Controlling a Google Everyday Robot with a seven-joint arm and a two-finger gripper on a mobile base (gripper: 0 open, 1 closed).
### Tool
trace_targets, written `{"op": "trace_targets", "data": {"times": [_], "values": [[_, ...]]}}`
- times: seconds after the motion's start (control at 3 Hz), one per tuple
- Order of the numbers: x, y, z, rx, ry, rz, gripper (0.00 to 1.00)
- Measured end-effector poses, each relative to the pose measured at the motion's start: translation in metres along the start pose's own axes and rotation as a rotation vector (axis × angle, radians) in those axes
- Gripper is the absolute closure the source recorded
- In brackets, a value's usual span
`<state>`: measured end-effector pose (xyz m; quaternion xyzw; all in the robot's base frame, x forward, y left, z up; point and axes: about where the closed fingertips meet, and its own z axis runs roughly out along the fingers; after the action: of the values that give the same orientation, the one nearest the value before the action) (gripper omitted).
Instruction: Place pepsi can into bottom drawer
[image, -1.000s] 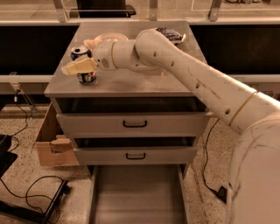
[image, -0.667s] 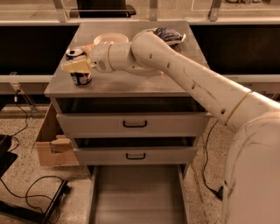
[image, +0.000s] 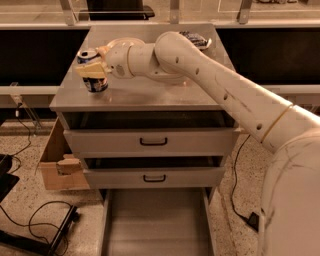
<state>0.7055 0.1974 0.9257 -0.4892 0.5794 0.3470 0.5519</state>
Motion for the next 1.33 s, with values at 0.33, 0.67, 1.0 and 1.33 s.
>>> {"op": "trace_targets", "data": {"times": [0.33,0.67,1.0,1.33], "values": [[-0.043,0.015,-0.042,0.026,-0.044,-0.085,1.0],[-0.078,0.058,-0.086,0.061,-0.067,-0.175,1.0],[-0.061,0.096,-0.127,0.123,0.005,-0.201,1.0],[0.003,0.117,-0.167,0.192,0.112,-0.163,1.0]]}}
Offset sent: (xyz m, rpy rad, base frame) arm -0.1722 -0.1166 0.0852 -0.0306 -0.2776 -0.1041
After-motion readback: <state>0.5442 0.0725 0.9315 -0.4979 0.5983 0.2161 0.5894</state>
